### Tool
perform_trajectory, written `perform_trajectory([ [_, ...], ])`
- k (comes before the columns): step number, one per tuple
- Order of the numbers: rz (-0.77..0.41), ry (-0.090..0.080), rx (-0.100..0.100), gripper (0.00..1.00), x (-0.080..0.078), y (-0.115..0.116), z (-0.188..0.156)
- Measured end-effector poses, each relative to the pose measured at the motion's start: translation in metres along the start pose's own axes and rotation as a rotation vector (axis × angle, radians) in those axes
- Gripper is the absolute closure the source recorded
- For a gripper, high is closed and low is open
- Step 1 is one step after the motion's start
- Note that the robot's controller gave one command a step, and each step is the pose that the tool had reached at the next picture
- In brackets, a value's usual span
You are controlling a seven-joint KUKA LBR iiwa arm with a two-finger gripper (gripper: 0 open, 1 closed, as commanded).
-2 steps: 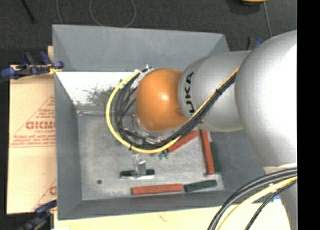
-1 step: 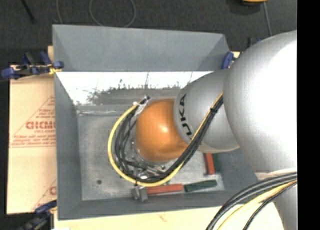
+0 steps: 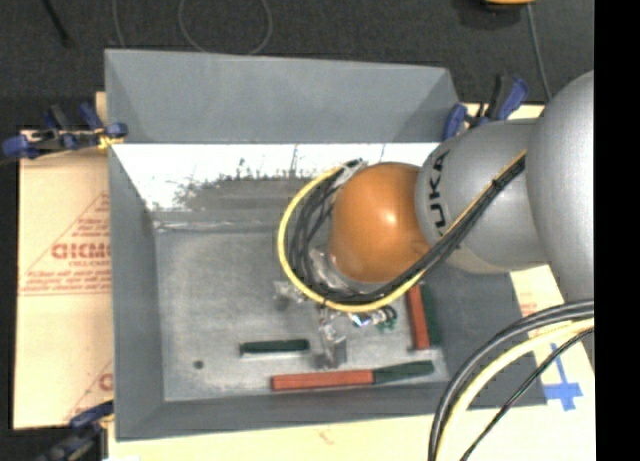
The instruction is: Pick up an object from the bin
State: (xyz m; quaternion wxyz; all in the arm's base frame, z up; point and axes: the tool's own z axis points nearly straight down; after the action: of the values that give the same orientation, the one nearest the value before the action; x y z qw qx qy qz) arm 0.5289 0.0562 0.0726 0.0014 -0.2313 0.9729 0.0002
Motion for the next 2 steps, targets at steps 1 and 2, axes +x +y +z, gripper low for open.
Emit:
perform_trajectory([
  [1,0.002,0.000,-0.001,1.00,0.000,0.000,0.000],
  [2,0.170,0.001,-0.003,1.00,0.003,0.060,-0.003],
])
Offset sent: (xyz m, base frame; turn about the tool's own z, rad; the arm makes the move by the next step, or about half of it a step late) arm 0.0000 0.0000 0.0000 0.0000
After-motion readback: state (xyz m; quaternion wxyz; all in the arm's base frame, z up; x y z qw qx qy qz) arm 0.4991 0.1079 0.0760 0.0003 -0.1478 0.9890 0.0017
